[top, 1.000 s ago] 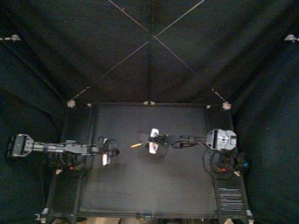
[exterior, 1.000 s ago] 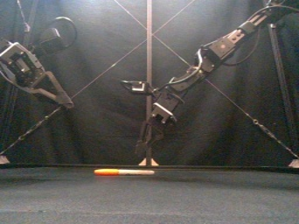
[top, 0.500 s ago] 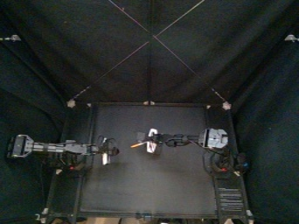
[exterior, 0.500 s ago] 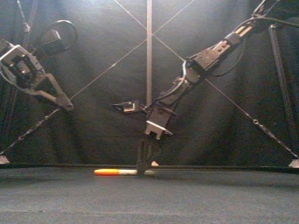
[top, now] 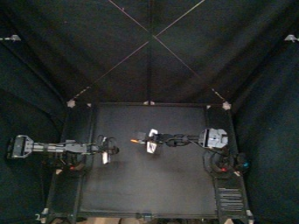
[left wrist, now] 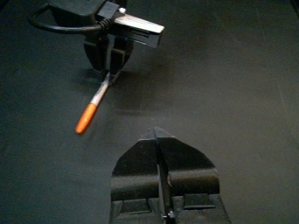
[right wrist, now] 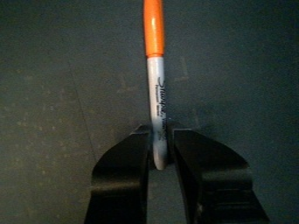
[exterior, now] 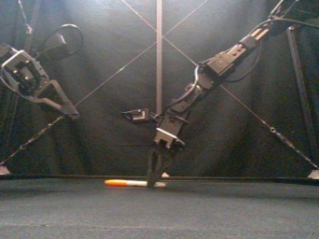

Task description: Uncap the pen

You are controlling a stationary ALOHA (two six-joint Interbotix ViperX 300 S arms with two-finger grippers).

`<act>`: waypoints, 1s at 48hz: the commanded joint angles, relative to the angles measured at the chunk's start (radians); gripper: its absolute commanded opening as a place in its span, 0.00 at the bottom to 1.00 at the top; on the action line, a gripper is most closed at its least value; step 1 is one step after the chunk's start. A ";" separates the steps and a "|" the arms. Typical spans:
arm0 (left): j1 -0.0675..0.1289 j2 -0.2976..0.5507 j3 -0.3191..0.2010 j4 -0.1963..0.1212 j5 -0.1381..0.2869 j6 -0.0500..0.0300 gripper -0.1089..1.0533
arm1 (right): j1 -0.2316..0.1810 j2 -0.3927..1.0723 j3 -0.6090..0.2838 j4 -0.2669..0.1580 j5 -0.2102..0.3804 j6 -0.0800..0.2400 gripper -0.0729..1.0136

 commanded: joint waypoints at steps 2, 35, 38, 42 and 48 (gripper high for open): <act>0.014 0.002 -0.031 0.002 -0.011 0.0031 0.34 | 0.003 -0.048 0.005 0.003 0.005 0.002 0.54; 0.077 0.098 -0.141 0.028 0.037 0.0031 0.84 | 0.130 -0.250 -0.003 -0.018 0.020 0.002 0.54; 0.078 0.124 -0.152 0.031 0.043 0.0031 0.85 | 0.141 -0.256 -0.003 -0.028 0.020 0.003 0.54; 0.078 0.163 -0.169 0.029 0.054 0.0031 0.86 | 0.150 -0.261 -0.002 -0.038 0.021 0.009 0.54; 0.072 0.219 -0.193 0.029 0.064 0.0015 0.86 | 0.156 -0.264 -0.002 -0.041 0.020 0.011 0.54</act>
